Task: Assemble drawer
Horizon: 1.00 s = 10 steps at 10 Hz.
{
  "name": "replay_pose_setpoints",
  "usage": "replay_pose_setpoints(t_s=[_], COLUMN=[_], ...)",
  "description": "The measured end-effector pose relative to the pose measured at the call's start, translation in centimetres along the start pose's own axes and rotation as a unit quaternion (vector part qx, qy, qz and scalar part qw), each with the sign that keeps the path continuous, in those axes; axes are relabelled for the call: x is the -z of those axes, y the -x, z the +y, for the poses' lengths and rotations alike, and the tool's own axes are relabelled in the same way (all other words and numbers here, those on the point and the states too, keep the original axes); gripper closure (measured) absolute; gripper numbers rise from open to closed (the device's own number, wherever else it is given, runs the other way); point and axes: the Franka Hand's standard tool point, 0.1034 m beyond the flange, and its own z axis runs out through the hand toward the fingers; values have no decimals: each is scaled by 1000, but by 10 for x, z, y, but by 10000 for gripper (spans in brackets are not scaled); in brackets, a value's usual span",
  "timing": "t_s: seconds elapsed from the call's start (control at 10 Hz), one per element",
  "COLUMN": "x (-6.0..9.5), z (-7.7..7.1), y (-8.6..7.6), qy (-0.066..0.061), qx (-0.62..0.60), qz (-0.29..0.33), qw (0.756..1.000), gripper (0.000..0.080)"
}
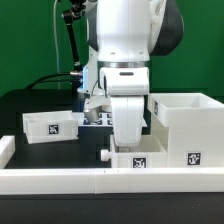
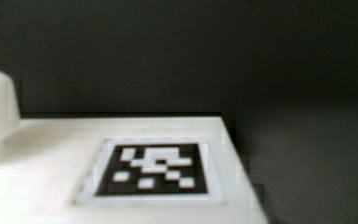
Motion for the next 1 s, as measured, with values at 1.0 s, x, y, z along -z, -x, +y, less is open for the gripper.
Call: replay_pose_setpoints(t_s=[1.0], x=[0], z=[0], y=[1], qy=[-21], qx=[8], qz=[-6], qw=[1000], gripper=[757])
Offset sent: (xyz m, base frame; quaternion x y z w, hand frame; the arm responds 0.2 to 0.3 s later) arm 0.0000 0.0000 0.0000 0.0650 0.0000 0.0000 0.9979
